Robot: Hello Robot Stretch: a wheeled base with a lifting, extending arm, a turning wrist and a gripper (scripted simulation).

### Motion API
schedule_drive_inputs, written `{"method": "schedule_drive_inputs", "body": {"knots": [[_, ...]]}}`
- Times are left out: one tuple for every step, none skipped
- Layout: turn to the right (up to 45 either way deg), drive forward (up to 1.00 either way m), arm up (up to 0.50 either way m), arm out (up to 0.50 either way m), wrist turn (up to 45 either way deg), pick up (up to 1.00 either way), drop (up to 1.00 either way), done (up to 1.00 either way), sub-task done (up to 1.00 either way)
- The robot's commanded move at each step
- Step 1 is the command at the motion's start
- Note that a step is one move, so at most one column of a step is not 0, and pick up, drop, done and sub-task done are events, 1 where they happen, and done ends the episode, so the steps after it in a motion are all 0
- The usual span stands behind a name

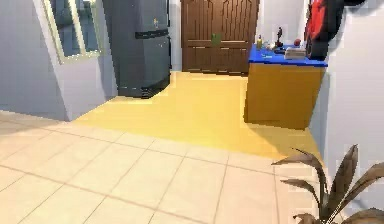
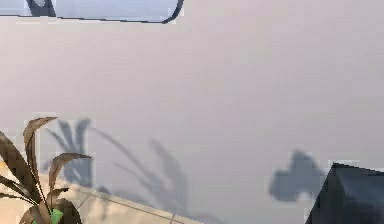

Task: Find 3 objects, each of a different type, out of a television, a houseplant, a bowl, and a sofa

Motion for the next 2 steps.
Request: {"method": "schedule_drive_inputs", "body": {"knots": [[0.0, 0.3, 0.0, 0.0, 0.0, 0.0, 0.0, 0.0, 0.0], [45.0, 0.0, 0.0, 0.0, 0.0, 0.0, 0.0, 0.0, 0.0]]}}
